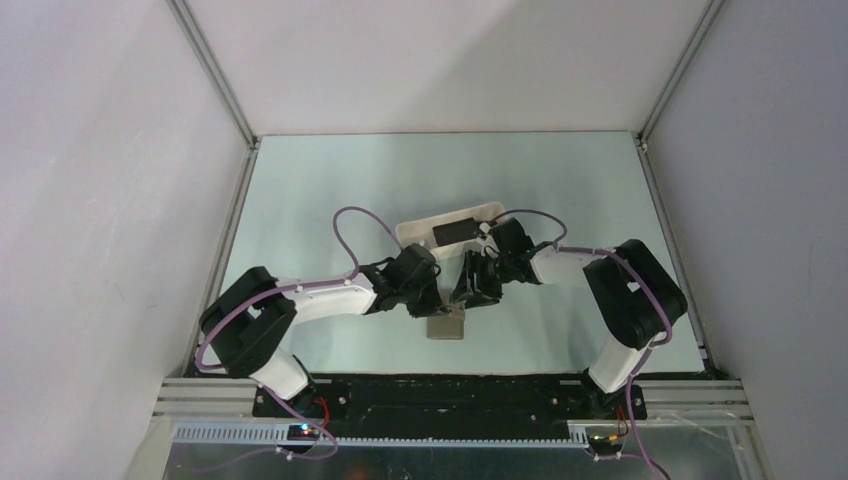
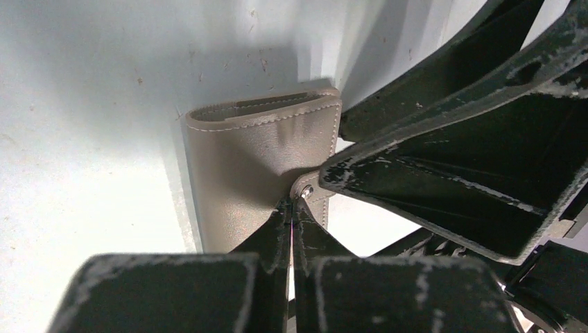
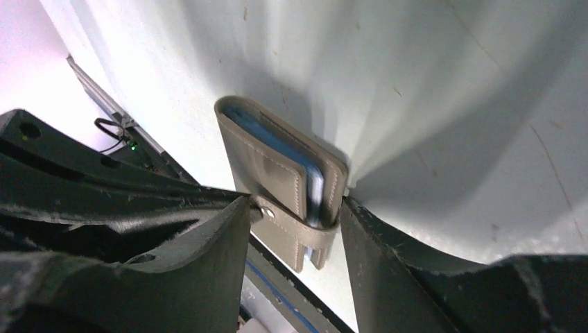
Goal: Put the credit cards into the card holder
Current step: Close the card holder at the center of the board.
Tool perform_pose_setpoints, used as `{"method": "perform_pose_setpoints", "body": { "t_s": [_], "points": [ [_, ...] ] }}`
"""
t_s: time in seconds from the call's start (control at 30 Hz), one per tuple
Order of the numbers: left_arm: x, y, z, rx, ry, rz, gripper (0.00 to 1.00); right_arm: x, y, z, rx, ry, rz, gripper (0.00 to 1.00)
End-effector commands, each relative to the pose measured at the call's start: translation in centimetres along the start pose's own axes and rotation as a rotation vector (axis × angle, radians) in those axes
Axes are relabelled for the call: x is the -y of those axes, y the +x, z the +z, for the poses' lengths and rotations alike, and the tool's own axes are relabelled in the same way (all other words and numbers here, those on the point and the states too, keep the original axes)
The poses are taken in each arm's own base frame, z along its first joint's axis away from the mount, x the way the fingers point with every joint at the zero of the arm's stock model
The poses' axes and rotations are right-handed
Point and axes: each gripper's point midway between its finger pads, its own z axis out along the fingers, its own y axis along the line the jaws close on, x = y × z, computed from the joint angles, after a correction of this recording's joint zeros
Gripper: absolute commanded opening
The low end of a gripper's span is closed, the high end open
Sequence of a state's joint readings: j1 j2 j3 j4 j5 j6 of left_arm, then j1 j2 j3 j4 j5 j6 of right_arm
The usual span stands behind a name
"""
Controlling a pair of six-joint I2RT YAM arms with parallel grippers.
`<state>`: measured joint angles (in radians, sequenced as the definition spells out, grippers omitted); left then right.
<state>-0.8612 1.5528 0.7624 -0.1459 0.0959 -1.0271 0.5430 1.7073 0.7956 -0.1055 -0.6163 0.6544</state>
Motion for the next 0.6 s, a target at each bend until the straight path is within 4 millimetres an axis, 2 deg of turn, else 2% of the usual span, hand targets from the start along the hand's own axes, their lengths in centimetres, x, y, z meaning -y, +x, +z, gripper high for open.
{"method": "perform_pose_setpoints", "body": {
  "t_s": [0.0,0.1,0.17,0.27,0.33,0.57],
  "points": [
    [1.1,-1.0,-0.6,0.03,0.015,0.037,0.0,2.7,-0.4,1.6,0.013,0.192,-0.036,0.53],
    [1.3,-1.1,-0.9,0.039,0.023,0.032,0.0,4.2,-0.3,1.8,0.021,0.306,-0.065,0.46],
    [1.5,-1.2,-1.2,0.044,0.029,0.028,0.0,4.8,0.2,1.9,0.013,0.357,-0.082,0.36],
    [1.7,-1.3,-1.4,0.049,0.037,0.019,0.0,5.3,0.8,2.1,-0.005,0.384,-0.098,0.11],
    [1.7,-1.3,-1.5,0.05,0.04,0.014,0.0,5.4,1.1,2.2,-0.016,0.385,-0.097,0.0],
    [1.2,-1.5,-2.3,0.082,0.037,-0.011,0.0,5.3,1.4,1.8,-0.016,0.381,-0.096,0.0]
  ]
}}
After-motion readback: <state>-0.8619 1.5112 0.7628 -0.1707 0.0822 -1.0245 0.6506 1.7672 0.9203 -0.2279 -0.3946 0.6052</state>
